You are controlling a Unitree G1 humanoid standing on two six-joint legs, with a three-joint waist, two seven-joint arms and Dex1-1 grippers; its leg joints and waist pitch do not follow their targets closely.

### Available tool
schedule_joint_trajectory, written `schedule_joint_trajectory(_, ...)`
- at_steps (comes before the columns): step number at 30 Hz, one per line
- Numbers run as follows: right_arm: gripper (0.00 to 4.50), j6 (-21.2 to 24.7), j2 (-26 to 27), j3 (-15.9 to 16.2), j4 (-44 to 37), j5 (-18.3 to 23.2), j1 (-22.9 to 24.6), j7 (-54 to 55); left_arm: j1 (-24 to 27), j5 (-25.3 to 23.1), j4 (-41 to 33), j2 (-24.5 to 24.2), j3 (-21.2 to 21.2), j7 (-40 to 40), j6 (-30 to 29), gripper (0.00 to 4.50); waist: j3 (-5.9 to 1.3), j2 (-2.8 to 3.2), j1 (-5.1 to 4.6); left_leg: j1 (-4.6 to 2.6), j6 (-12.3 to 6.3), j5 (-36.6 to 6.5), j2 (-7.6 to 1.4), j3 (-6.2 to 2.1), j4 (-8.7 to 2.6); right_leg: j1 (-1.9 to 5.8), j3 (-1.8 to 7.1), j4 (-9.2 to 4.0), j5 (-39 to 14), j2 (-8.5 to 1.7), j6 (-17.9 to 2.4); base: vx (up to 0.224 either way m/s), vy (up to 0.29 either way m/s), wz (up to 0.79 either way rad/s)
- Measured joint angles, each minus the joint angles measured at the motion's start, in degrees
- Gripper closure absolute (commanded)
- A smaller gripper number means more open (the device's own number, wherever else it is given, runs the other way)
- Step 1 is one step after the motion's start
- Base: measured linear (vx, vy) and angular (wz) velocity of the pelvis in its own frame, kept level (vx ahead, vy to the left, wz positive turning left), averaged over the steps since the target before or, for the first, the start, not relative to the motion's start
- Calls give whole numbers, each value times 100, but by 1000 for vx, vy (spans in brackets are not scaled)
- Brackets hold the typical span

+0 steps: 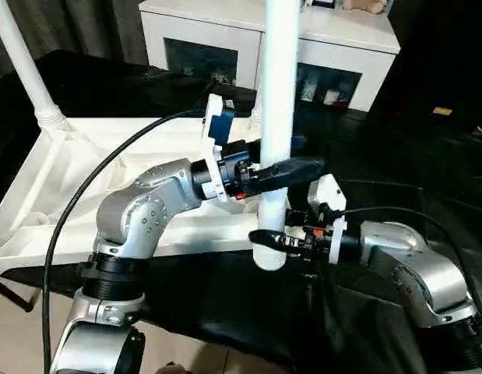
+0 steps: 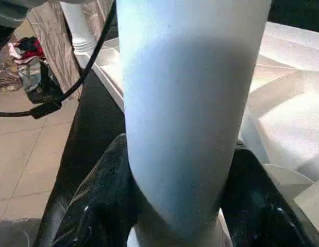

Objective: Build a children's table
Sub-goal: Insert table leg to table base

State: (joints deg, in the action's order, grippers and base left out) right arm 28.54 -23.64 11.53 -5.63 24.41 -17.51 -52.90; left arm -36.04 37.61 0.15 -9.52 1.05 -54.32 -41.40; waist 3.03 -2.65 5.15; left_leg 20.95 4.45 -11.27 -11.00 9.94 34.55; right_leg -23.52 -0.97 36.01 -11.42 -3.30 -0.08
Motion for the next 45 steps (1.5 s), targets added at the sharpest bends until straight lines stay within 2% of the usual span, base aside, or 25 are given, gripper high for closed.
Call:
schedule_joint_trajectory(13,265,0,34,-76,-20,81,-6,-30,167,43,-114,-144,4,25,-15,172,0,0,5,0,0,3,0,-2,4,1,-1,4,1,0,0,0,0,0)
schedule_joint_trajectory(14,265,0,34,-78,-20,81,-11,-24,167,8,-106,-145,7,46,4,192,0,0,7,1,-1,3,0,-2,6,1,-1,4,2,0,0,0,0,0)
schedule_joint_trajectory(16,265,0,34,-86,-20,81,-17,-23,167,-23,-86,-145,7,106,24,198,0,0,6,1,-1,3,0,-2,8,1,-1,4,3,0,0,0,0,0)
schedule_joint_trajectory(19,265,5,34,-100,-14,78,-20,-4,161,-37,-44,-132,16,158,92,234,0,0,6,2,-1,3,0,-3,11,2,-1,6,5,0,0,0,0,0)
schedule_joint_trajectory(26,265,15,66,-223,85,130,-160,43,-112,-157,159,-90,16,368,244,258,0,-1,6,2,-4,5,0,-4,23,4,-1,11,12,0,3,0,0,0)
schedule_joint_trajectory(27,230,16,74,-228,120,154,-188,54,-137,-158,189,-80,13,400,259,260,0,0,6,1,-4,5,0,-4,23,6,-1,11,13,0,3,0,0,0)
schedule_joint_trajectory(28,230,20,85,-235,141,185,-206,63,-156,-161,214,-65,12,433,268,260,0,0,5,1,-4,5,0,-4,25,6,-1,11,14,-1,3,0,0,0)
schedule_joint_trajectory(30,192,25,127,-250,182,195,-241,137,-238,-205,298,-28,-8,653,303,262,0,0,3,2,-4,6,-1,-5,26,6,-1,11,16,-1,4,0,0,0)
schedule_joint_trajectory(36,142,42,214,-449,238,189,-334,291,-387,-420,524,-10,-189,1322,301,268,0,-1,2,2,-4,8,0,-6,27,7,-1,11,19,0,4,0,0,0)
schedule_joint_trajectory(41,98,539,248,-540,243,361,-728,443,-473,-527,603,-106,-325,1529,300,268,0,0,6,2,-4,9,0,-7,28,7,-2,12,19,0,4,0,0,0)
schedule_joint_trajectory(45,68,1011,179,-528,264,425,-787,491,-474,-527,637,-131,-320,1514,298,268,0,-1,51,5,-4,8,1,-8,28,7,-2,10,19,-1,4,0,0,0)
